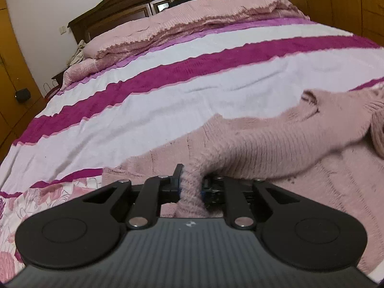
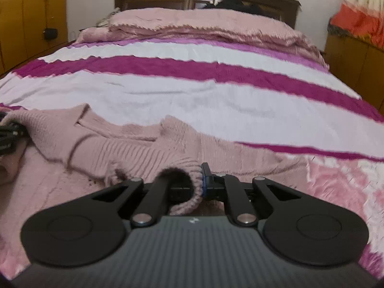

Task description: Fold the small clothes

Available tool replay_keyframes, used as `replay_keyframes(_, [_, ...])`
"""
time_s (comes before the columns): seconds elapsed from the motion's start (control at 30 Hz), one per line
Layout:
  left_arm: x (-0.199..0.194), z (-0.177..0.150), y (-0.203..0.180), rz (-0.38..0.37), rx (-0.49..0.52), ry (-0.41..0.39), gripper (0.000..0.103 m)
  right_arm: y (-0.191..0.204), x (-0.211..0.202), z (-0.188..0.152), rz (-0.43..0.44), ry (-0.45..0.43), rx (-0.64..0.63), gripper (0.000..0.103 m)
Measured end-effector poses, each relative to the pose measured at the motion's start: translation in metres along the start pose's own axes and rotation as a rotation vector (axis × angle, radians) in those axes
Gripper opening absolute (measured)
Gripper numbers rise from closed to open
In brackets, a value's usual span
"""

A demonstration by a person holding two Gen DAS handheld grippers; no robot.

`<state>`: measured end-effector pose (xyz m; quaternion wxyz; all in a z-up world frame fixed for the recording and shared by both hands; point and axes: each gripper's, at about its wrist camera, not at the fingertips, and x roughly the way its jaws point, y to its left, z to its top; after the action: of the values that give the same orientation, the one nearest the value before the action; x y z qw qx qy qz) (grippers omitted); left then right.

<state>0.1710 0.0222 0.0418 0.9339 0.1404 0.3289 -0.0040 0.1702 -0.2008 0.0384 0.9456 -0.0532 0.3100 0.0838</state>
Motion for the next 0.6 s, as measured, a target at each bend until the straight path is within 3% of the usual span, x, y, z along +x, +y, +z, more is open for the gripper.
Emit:
replay_keyframes(0.07, [0.002, -0.001, 0.002, 0.003, 0.009, -0.005, 0.029, -0.001, -0.001, 0.001, 0.006, -0.001, 0.017, 0.011])
replay_keyframes(0.13, [0.000, -0.001, 0.004, 0.002, 0.005, 0.001, 0.044, -0.004, -0.006, 0.002, 0.017, 0.003, 0.028, 0.012])
replay_keyframes(0.17, [-0.002, 0.000, 0.007, 0.002, -0.002, 0.006, 0.048, -0.006, -0.010, 0.002, 0.021, 0.001, 0.035, 0.021])
replay_keyframes(0.2, [-0.005, 0.002, 0.011, -0.003, -0.014, 0.009, 0.055, -0.009, -0.016, 0.003, 0.019, -0.002, 0.042, 0.040])
replay_keyframes(0.27, [-0.018, 0.003, 0.017, -0.024, -0.028, -0.004, 0.062, -0.015, -0.024, 0.007, 0.019, -0.025, 0.047, 0.063])
replay_keyframes(0.4, [-0.050, 0.002, 0.026, -0.020, -0.022, -0.053, 0.073, -0.021, -0.046, 0.008, 0.038, -0.063, 0.031, 0.063])
replay_keyframes(0.6, [-0.095, -0.016, 0.028, -0.069, -0.043, -0.057, 0.076, -0.018, -0.074, 0.000, 0.090, -0.090, -0.010, 0.063])
